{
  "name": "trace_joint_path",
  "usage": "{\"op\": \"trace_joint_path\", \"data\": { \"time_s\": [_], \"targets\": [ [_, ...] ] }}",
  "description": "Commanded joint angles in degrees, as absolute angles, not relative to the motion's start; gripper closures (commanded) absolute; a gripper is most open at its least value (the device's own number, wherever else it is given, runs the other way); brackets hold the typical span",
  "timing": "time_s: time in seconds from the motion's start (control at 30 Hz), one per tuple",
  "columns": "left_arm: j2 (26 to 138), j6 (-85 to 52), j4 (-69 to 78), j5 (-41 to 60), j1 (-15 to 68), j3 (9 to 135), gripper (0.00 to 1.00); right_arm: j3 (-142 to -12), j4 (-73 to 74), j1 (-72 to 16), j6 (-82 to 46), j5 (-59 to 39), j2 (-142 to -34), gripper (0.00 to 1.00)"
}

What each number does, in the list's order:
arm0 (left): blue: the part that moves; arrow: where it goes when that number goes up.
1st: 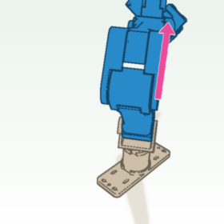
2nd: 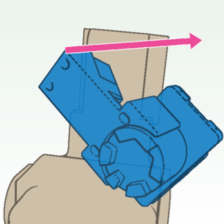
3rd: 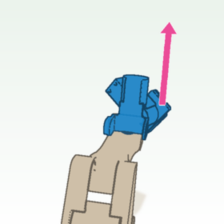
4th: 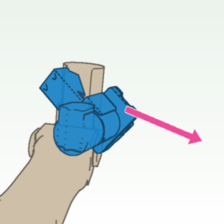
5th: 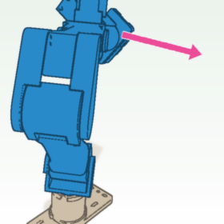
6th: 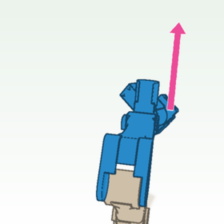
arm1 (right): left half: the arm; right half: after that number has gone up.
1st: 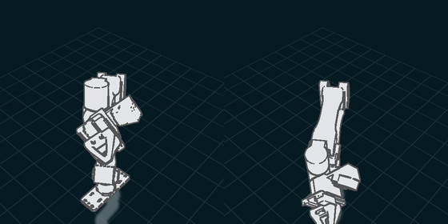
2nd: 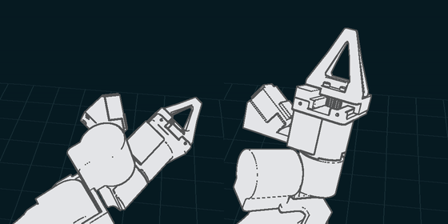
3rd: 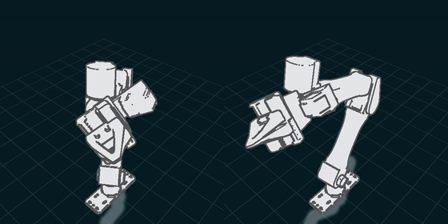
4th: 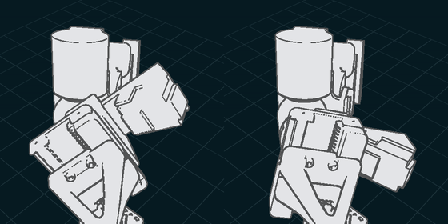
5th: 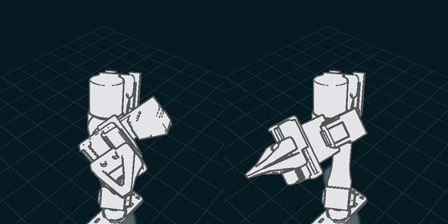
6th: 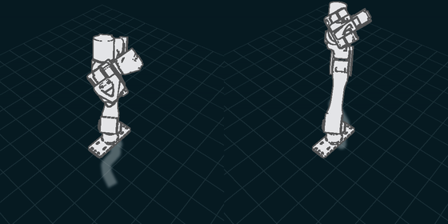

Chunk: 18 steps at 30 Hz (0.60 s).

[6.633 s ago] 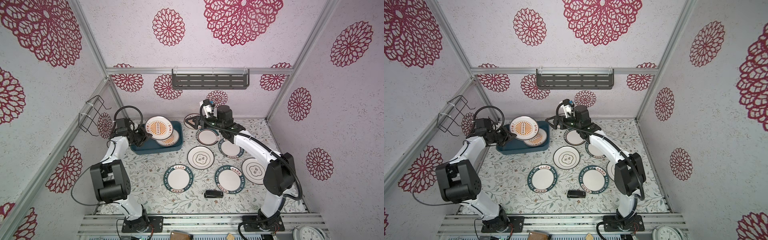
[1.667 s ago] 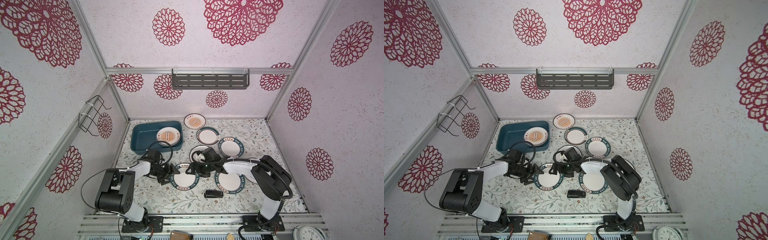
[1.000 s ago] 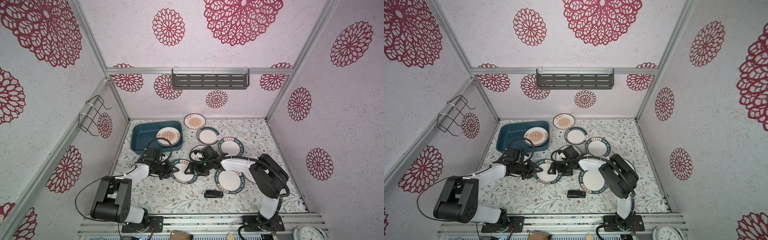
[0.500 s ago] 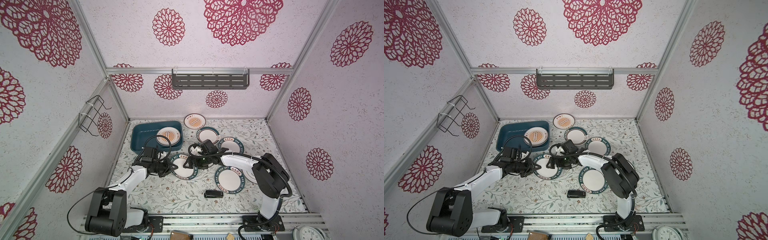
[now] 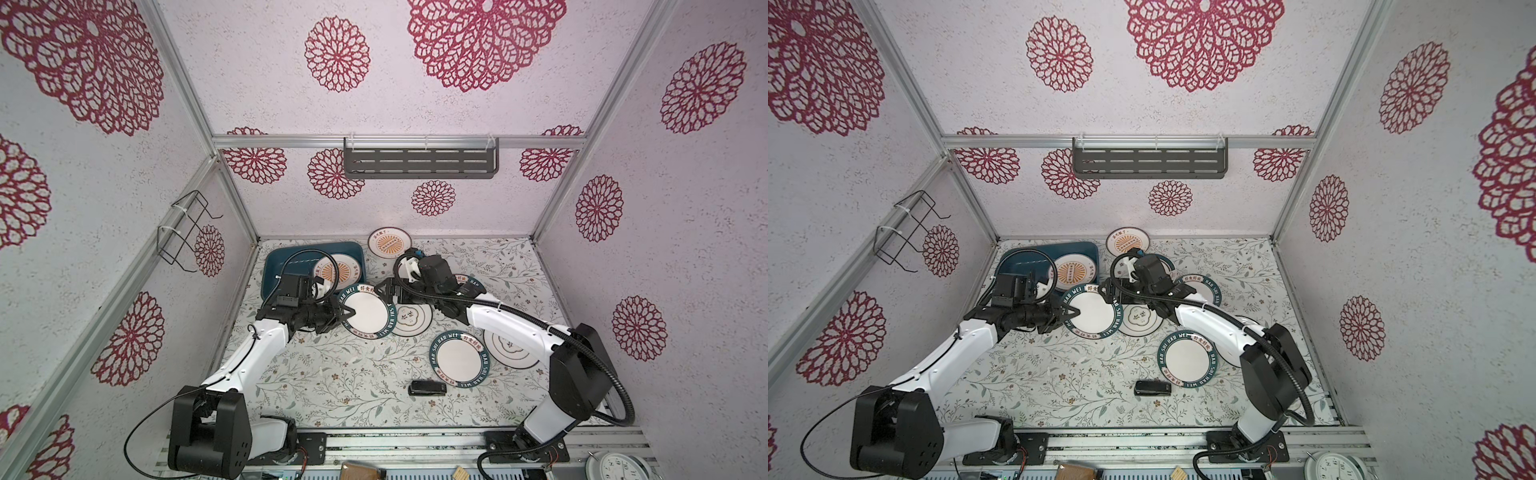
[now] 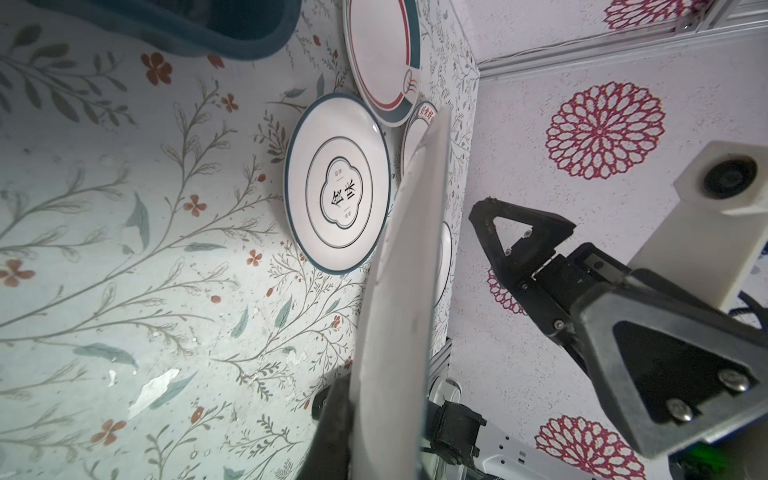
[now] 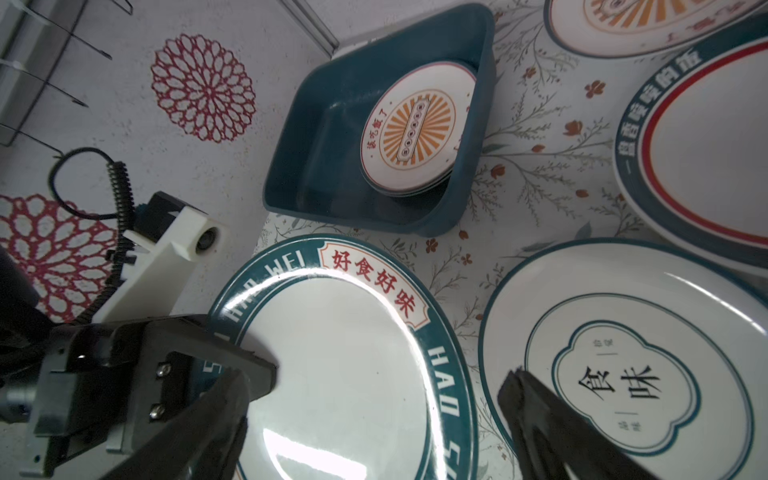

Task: Place the plates into the plastic bin on the countertop
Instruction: 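Lift the green-rimmed plate with the left gripper while the right arm draws back, then carry the green-rimmed plate with the left gripper and lower it into the teal bin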

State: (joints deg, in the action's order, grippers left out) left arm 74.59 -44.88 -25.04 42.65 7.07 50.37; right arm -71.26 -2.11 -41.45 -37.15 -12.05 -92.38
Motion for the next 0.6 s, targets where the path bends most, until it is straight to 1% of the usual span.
{"op": "trace_joint_path", "data": {
  "time_s": [0.0, 0.17, 0.37, 0.4, 0.43, 0.57],
  "targets": [
    [73.6, -43.2, -24.4, 44.4, 4.9, 53.2, 1.0, -69.0, 1.0, -41.7, -40.5, -4.5, -87.6, 0.01],
    [74.8, -42.9, -24.2, 44.9, 0.6, 56.6, 1.0, -67.8, -0.4, -41.7, -40.2, 0.0, -83.5, 0.01],
    [76.6, -42.9, -23.3, 44.4, -2.7, 58.7, 1.0, -70.0, 0.2, -41.5, -37.2, 2.9, -83.5, 0.01],
    [76.9, -43.2, -22.3, 43.4, -3.8, 59.1, 1.0, -71.6, 0.6, -41.4, -35.4, 3.6, -84.5, 0.01],
    [77.3, -44.4, -20.3, 42.0, -5.2, 59.5, 1.0, -75.9, 1.7, -40.9, -32.6, 4.6, -87.8, 0.01],
    [78.9, -45.5, -18.1, 41.4, -8.0, 61.1, 1.0, -81.9, 3.9, -40.3, -30.1, 3.3, -93.4, 0.01]
  ]
}}
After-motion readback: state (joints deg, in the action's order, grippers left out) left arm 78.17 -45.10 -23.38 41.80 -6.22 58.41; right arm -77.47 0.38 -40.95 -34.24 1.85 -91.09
